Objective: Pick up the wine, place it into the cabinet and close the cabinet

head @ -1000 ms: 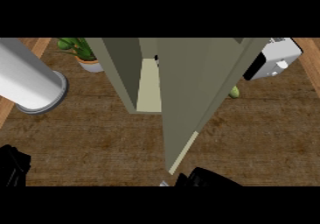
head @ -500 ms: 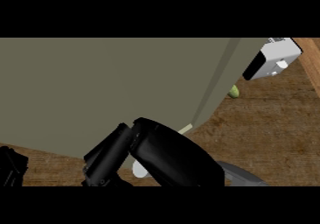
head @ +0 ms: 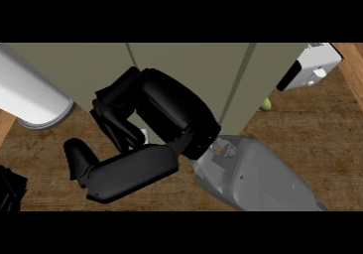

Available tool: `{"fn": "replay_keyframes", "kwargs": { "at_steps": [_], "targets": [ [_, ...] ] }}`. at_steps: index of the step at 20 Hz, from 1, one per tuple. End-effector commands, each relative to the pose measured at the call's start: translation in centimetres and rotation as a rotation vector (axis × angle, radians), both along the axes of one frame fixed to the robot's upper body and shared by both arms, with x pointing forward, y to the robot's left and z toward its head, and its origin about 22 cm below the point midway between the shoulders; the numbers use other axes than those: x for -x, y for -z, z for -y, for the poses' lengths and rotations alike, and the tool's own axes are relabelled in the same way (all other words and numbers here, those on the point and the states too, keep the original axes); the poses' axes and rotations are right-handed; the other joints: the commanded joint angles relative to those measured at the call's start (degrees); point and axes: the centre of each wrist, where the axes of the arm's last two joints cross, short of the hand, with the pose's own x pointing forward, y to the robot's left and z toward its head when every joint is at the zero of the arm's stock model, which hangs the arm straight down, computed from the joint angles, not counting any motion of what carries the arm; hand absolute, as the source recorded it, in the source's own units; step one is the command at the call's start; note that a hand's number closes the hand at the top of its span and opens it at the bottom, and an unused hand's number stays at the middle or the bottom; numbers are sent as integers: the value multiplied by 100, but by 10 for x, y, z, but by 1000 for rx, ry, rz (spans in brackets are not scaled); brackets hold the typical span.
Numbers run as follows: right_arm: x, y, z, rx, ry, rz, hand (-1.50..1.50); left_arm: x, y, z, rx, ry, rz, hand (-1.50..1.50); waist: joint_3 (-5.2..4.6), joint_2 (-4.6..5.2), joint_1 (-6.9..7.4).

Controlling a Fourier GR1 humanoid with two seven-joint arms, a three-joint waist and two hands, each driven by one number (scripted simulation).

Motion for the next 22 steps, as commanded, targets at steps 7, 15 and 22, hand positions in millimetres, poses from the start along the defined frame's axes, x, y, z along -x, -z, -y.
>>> {"fn": "replay_keyframes", "kwargs": {
  "at_steps": [7, 15, 22],
  "targets": [
    [-51, 51, 15, 5, 104, -82, 150, 0, -9, -5, -13, 10, -12, 150, 3, 4, -22],
    [-107, 63, 55, 23, 196, -62, 150, -15, 3, -4, -12, -10, 2, 150, 1, 32, -15],
    [-119, 58, 58, 38, 209, -40, 150, -10, 6, 4, -3, 21, -12, 150, -1, 40, 1]
  ]
}}
